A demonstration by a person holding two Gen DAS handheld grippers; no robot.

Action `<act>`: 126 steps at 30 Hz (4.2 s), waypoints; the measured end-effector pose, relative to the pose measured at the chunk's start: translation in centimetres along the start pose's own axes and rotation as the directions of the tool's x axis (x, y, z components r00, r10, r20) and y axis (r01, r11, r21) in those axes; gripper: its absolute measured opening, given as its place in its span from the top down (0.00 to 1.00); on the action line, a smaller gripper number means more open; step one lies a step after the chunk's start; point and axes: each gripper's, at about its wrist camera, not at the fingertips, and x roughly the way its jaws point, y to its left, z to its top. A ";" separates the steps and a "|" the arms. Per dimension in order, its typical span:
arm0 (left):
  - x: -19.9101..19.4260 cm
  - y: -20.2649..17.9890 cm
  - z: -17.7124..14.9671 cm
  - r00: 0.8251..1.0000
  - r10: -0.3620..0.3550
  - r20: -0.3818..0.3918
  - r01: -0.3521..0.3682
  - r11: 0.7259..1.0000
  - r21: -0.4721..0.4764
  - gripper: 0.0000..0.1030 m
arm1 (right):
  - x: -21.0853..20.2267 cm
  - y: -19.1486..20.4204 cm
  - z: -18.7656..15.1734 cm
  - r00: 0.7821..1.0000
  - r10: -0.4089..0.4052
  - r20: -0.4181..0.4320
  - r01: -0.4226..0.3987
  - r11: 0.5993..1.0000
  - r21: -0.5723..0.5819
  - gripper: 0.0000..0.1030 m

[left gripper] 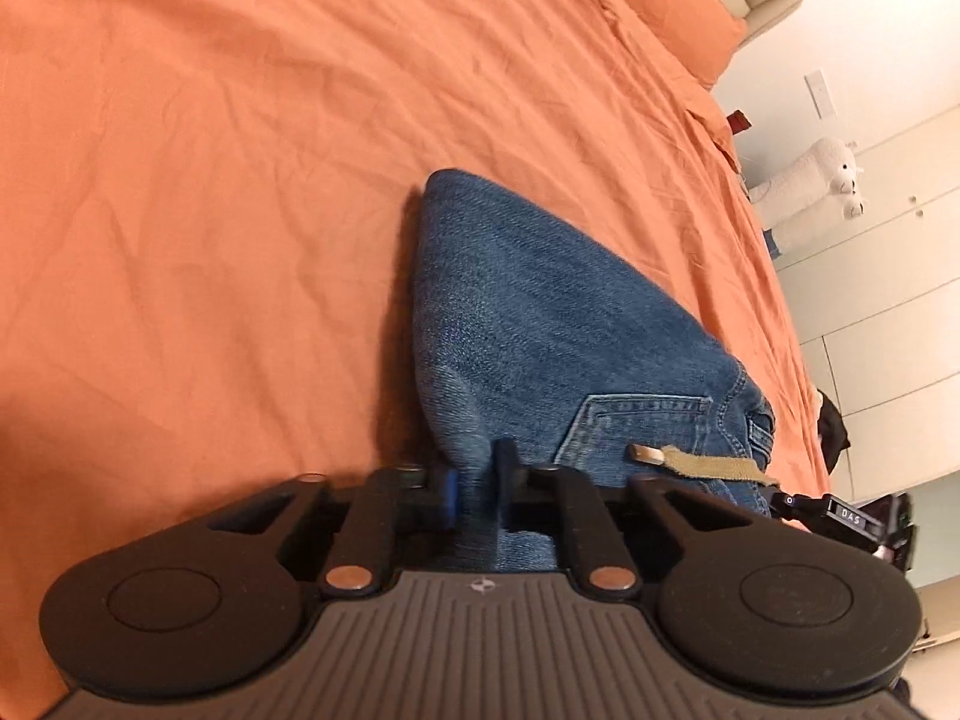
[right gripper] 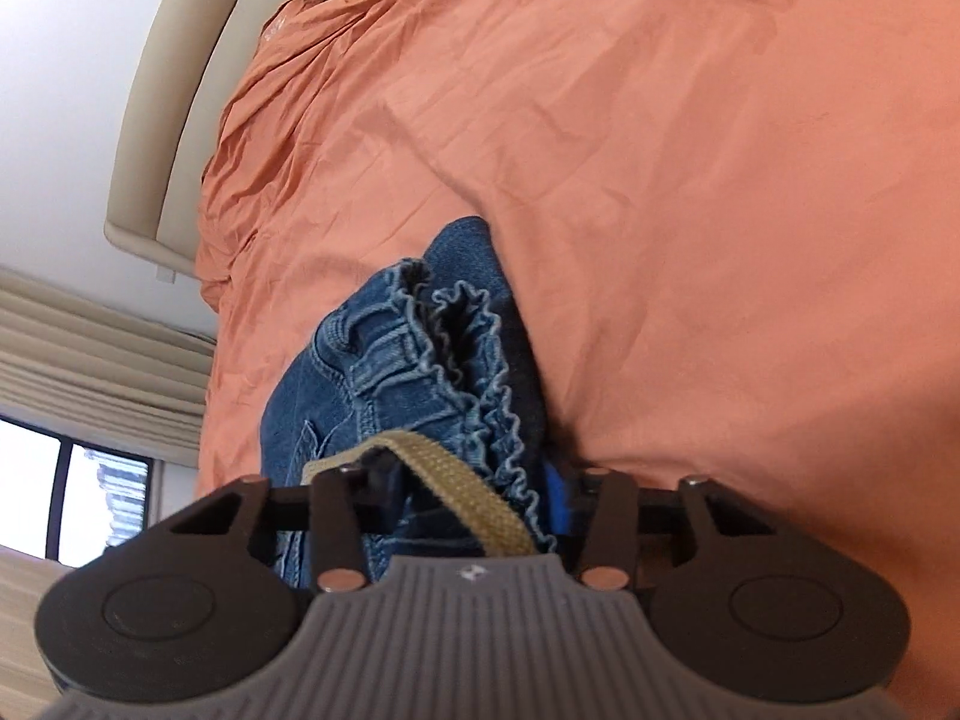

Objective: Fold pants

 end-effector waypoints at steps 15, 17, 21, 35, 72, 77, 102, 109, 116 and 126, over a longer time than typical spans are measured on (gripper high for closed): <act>-8.3 -2.1 0.1 0.988 0.099 0.117 -0.115 0.984 0.138 0.94 | -1.7 15.3 -4.7 0.990 -0.144 -0.005 0.136 0.944 -0.300 0.82; -10.2 -1.3 0.0 0.983 0.121 0.137 -0.140 0.980 0.138 0.94 | -0.8 16.8 -6.0 0.992 -0.126 -0.012 0.117 0.948 -0.296 0.82; -14.1 0.3 0.2 0.971 0.154 0.182 -0.180 0.974 0.136 0.94 | 1.3 19.8 -8.2 0.997 -0.071 -0.033 0.058 0.954 -0.294 0.83; -23.3 8.9 6.0 0.915 0.320 0.245 -0.358 0.925 0.127 0.94 | 15.1 30.6 -12.1 0.992 0.044 -0.118 -0.076 0.956 -0.284 0.83; -20.1 13.6 -2.7 0.810 0.561 0.170 -0.579 0.811 0.079 0.62 | 20.4 33.6 -25.4 0.923 -0.271 0.274 0.383 0.572 -0.726 0.61; -19.7 13.3 -3.2 0.798 0.576 0.175 -0.594 0.801 0.070 0.62 | 21.5 33.4 -24.6 0.919 -0.308 0.246 0.388 0.597 -0.703 0.61; -33.7 -4.1 -15.0 0.647 0.407 0.645 -0.627 0.765 0.146 0.19 | -0.6 43.5 -37.7 0.879 0.004 0.477 0.389 0.573 -0.721 0.22; -34.4 -4.1 -17.7 0.645 0.420 0.639 -0.622 0.774 0.119 0.10 | -2.4 41.9 -40.8 0.873 -0.022 0.487 0.405 0.588 -0.700 0.21; -33.0 -2.5 -19.2 0.670 0.457 0.586 -0.627 0.770 0.116 0.10 | -1.4 39.3 -42.1 0.882 -0.088 0.463 0.411 0.623 -0.665 0.21; -31.8 -1.2 -20.2 0.687 0.471 0.554 -0.629 0.767 0.128 0.10 | 0.7 38.8 -42.0 0.893 -0.123 0.434 0.407 0.633 -0.658 0.21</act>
